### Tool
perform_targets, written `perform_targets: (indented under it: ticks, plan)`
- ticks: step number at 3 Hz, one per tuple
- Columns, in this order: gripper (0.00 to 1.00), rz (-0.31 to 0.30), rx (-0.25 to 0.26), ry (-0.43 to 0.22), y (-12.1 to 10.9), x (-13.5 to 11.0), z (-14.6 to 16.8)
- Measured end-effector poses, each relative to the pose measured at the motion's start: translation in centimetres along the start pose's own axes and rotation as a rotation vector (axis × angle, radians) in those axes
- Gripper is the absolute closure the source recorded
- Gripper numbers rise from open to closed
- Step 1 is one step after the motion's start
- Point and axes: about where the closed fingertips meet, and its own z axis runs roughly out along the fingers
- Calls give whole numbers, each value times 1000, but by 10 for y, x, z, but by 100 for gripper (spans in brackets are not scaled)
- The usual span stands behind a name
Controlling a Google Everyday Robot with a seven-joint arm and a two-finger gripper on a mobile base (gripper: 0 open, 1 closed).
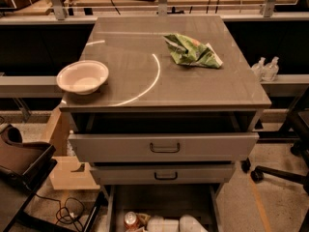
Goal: Place coke can into bottom drawer
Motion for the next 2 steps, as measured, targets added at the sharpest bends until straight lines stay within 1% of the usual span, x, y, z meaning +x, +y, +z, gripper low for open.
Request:
perform_targets:
  ticks: [2]
  plan:
    - [100,2,61,24,0,26,4]
